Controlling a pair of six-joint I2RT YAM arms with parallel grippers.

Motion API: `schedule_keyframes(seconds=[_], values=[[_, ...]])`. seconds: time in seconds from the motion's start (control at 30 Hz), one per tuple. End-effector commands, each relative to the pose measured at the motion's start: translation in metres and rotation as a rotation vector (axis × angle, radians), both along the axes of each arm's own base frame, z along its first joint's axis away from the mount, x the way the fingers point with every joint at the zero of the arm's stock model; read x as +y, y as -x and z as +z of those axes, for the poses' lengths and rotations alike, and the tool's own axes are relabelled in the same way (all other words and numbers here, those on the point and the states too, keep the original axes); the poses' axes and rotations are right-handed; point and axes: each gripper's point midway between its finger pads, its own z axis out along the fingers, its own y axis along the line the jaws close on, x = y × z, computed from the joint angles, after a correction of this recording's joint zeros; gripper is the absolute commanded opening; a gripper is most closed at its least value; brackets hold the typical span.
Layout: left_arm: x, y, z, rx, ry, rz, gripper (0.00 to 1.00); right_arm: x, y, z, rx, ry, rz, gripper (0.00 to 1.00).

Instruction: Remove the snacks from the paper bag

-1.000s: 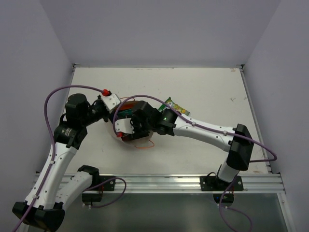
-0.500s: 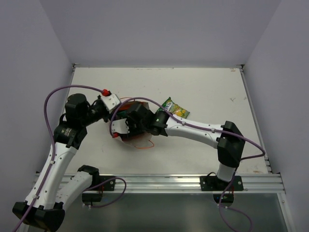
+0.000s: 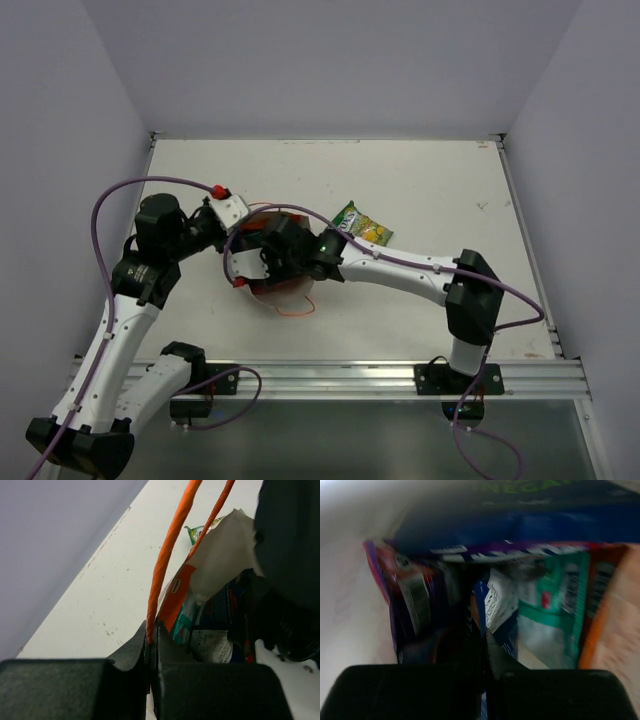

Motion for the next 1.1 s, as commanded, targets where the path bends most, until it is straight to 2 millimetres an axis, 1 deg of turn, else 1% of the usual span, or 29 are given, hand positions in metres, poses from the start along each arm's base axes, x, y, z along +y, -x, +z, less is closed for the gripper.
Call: schedule_keyframes(seconds=[0.0,0.07,0.1,0.17,0.2,0.23,0.27,0.3,0.37,0.4,0.47,0.5,0.53,0.57,0.6,0.63,0.67,0.7,0.77,0.8,0.83,0.87,0.9,0.93,0.97,1.0,1.03,1.07], values=[[-0.004,-0.002,0.022,-0.100,0.011,-0.026,0.00,-0.007,0.015,0.095,-0.069,-0.157,0.010,0.00],[-0.003,-0.004,0.021,-0.099,0.010,-0.019,0.00,-0.012,0.023,0.114,-0.086,-0.193,0.022,0.00],[-0.002,-0.005,0.020,-0.096,0.008,-0.013,0.00,-0.018,0.029,0.135,-0.103,-0.238,0.026,0.00],[-0.002,-0.006,0.019,-0.094,0.006,-0.008,0.00,-0.025,0.039,0.151,-0.097,-0.273,0.045,0.00],[-0.001,-0.007,0.019,-0.096,0.004,-0.001,0.00,-0.034,0.045,0.171,-0.104,-0.321,0.048,0.00],[0.000,-0.007,0.018,-0.094,0.003,0.002,0.00,-0.039,0.049,0.180,-0.109,-0.349,0.051,0.00],[0.000,-0.008,0.018,-0.096,0.000,0.007,0.00,-0.045,0.052,0.184,-0.111,-0.362,0.053,0.00],[0.001,-0.008,0.019,-0.097,0.000,0.010,0.00,-0.057,0.058,0.204,-0.127,-0.416,0.056,0.00],[0.002,-0.010,0.019,-0.102,-0.001,0.018,0.00,-0.068,0.066,0.218,-0.129,-0.462,0.060,0.00],[0.003,-0.011,0.018,-0.097,-0.003,0.026,0.00,-0.081,0.074,0.236,-0.133,-0.515,0.063,0.00],[0.003,-0.013,0.017,-0.095,-0.005,0.033,0.00,-0.093,0.081,0.253,-0.133,-0.574,0.067,0.00],[0.004,-0.014,0.017,-0.094,-0.006,0.035,0.00,-0.100,0.081,0.261,-0.125,-0.605,0.052,0.00],[0.003,-0.014,0.016,-0.091,-0.007,0.035,0.00,-0.111,0.089,0.278,-0.124,-0.660,0.069,0.00],[0.003,-0.014,0.017,-0.095,-0.006,0.031,0.00,-0.118,0.091,0.288,-0.126,-0.694,0.067,0.00],[0.002,-0.013,0.015,-0.091,-0.007,0.027,0.00,-0.127,0.087,0.296,-0.125,-0.725,0.038,0.00],[0.002,-0.013,0.014,-0.088,-0.005,0.024,0.00,-0.139,0.087,0.310,-0.148,-0.771,0.022,0.00],[0.001,-0.013,0.013,-0.084,-0.006,0.020,0.00,-0.147,0.083,0.317,-0.161,-0.791,-0.005,0.00],[0.000,-0.013,0.012,-0.079,-0.004,0.015,0.00,-0.160,0.069,0.323,-0.181,-0.809,-0.075,0.00],[0.000,-0.011,0.007,-0.067,-0.004,0.012,0.00,-0.180,0.048,0.329,-0.221,-0.823,-0.182,0.00],[-0.001,-0.011,0.007,-0.066,-0.002,0.006,0.00,-0.197,0.027,0.327,-0.253,-0.812,-0.272,0.00],[-0.001,-0.010,0.005,-0.060,-0.002,0.003,0.00,-0.206,0.014,0.324,-0.272,-0.801,-0.324,0.00],[-0.002,-0.009,0.002,-0.051,-0.003,-0.003,0.00,-0.216,-0.002,0.314,-0.290,-0.768,-0.392,0.00],[-0.003,-0.007,0.001,-0.049,-0.001,-0.012,0.00,-0.233,-0.028,0.303,-0.321,-0.721,-0.481,0.00],[-0.004,-0.007,0.000,-0.046,-0.001,-0.017,0.00,-0.240,-0.042,0.294,-0.334,-0.694,-0.527,0.00],[-0.004,-0.006,0.000,-0.043,-0.001,-0.018,0.00,-0.247,-0.057,0.276,-0.329,-0.650,-0.573,0.00],[-0.005,-0.005,0.001,-0.044,0.000,-0.023,0.00,-0.262,-0.083,0.258,-0.328,-0.601,-0.649,0.00],[-0.005,-0.004,0.000,-0.041,-0.001,-0.025,0.00,-0.268,-0.097,0.249,-0.331,-0.588,-0.682,0.00],[-0.005,-0.003,0.001,-0.038,-0.002,-0.026,0.00,-0.276,-0.110,0.233,-0.320,-0.559,-0.721,0.00]])
